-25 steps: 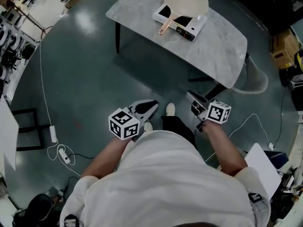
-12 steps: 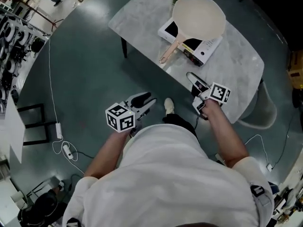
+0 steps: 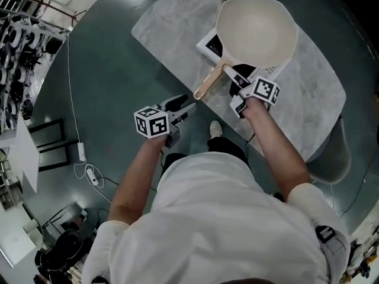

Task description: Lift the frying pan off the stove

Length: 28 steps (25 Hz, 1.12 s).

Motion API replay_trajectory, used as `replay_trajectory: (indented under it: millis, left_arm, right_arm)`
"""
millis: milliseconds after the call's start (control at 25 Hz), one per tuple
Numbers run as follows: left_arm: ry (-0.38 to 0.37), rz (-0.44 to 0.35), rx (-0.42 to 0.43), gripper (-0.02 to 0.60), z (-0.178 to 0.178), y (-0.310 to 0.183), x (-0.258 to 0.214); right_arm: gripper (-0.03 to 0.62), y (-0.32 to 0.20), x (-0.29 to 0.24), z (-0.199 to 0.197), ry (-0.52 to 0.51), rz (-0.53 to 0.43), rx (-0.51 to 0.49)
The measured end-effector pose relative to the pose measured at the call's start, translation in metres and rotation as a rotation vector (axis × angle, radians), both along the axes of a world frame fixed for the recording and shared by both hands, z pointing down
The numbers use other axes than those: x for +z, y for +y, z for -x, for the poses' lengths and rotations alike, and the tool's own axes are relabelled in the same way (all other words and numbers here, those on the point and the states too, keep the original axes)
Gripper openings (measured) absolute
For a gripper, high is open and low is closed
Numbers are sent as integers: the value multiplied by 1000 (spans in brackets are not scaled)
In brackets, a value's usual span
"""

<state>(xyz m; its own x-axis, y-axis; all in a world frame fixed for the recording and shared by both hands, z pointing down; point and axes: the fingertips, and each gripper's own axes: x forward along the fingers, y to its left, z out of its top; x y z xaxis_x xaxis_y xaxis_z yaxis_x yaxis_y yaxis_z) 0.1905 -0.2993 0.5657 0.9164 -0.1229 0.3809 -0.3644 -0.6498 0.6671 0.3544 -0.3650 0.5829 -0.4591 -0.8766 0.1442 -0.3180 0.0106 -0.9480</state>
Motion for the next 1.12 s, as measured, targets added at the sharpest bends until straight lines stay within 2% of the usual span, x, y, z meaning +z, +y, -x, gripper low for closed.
replay_trajectory:
  millis: [120,240,440,480,560,880,1120]
  left_arm:
    - [10,47,35,256,-21,-14,16]
    - [40,105,80,256,-41,-22,27]
    - [63,171,141,240,-63,-20,39]
    - [56,172,155,182,-65,-19,41]
    - [46,164,181,147,-68,-17,42]
    - [117,149,188,144,-74,-9,22]
    - [163,136,175,143,-64,-5,-1]
  right_arm:
    - [303,-24,4,0,-27,-12,9]
    - [292,-42,6,-7,-55,-15,38]
    - [185,-50,12,-14,-81,-8,79]
    - [173,-50,14,-15,-78,-2,84]
    - [169,-50,14,-16,-74,4,94]
    - [163,-45,5,-20,-59,0,96]
    - [167,-40,-15,-10,-44,-22,71]
